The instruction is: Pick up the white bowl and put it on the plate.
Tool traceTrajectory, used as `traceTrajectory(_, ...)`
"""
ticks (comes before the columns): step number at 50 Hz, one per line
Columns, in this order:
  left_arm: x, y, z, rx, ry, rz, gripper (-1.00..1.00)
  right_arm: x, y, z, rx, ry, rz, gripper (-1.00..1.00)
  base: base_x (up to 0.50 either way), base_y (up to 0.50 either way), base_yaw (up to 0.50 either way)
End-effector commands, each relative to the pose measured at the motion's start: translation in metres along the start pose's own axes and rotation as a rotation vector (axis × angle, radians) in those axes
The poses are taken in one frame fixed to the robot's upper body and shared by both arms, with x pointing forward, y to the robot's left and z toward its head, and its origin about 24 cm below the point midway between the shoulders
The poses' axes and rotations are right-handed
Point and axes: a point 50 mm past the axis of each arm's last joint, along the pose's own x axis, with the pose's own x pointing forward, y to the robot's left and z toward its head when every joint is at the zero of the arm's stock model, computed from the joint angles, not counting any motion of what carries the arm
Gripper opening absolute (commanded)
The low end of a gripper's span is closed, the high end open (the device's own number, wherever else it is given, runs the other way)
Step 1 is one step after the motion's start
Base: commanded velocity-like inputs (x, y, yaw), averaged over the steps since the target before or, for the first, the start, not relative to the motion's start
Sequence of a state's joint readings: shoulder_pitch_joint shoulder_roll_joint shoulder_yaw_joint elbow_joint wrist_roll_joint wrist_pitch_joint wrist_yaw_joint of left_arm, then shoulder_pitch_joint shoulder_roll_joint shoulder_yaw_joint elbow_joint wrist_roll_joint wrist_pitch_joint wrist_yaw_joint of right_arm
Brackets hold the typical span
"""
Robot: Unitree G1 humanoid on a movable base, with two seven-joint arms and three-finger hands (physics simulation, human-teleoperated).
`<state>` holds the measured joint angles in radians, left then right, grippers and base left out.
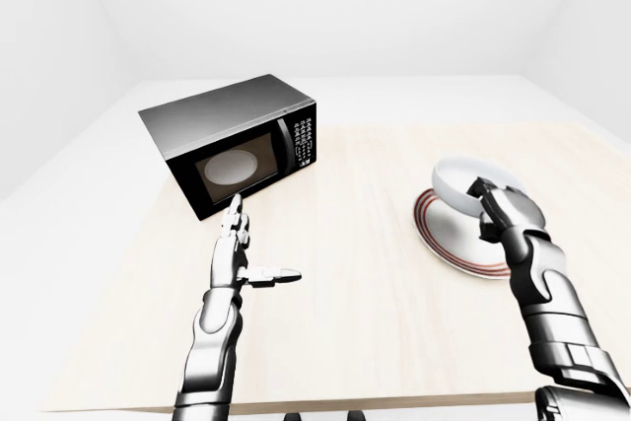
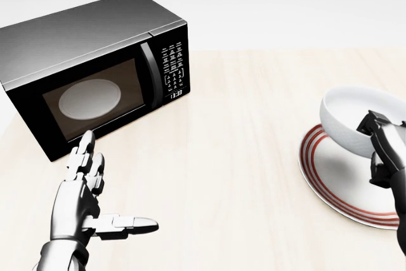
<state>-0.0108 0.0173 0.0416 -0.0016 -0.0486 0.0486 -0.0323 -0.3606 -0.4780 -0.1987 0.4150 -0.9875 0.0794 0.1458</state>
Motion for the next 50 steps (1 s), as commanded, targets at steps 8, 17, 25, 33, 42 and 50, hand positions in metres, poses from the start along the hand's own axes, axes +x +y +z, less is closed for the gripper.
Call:
traceTrajectory(8,0.0,0.0,0.0,-0.001,0.0,0.0,1.0,0.002,0.003,-0.013,-0.074,0.041,-0.016,-1.0,0.0,0.0,0.0)
traceTrajectory(17,-0.001,0.0,0.001,0.0,0.0,-0.001,1.0,0.003,0.009,-0.017,-0.069,0.049,-0.004,-1.0,0.0,0.0,0.0)
traceTrajectory(25,-0.001,0.0,0.001,0.001,-0.001,-0.002,1.0,0.002,0.015,-0.02,-0.069,0.056,0.003,-1.0,0.0,0.0,0.0)
traceTrajectory(33,-0.001,0.0,0.001,0.0,-0.001,-0.002,1.0,0.002,0.017,-0.021,-0.069,0.059,0.009,-1.0,0.0,0.0,0.0)
traceTrajectory(42,-0.001,0.0,0.0,0.0,-0.001,-0.003,1.0,0.002,0.018,-0.021,-0.07,0.062,0.012,-1.0,0.0,0.0,0.0)
traceTrajectory(50,0.0,0.0,0.0,-0.002,0.001,-0.002,1.0,0.001,0.018,-0.022,-0.074,0.07,0.017,-1.0,0.0,0.0,0.0)
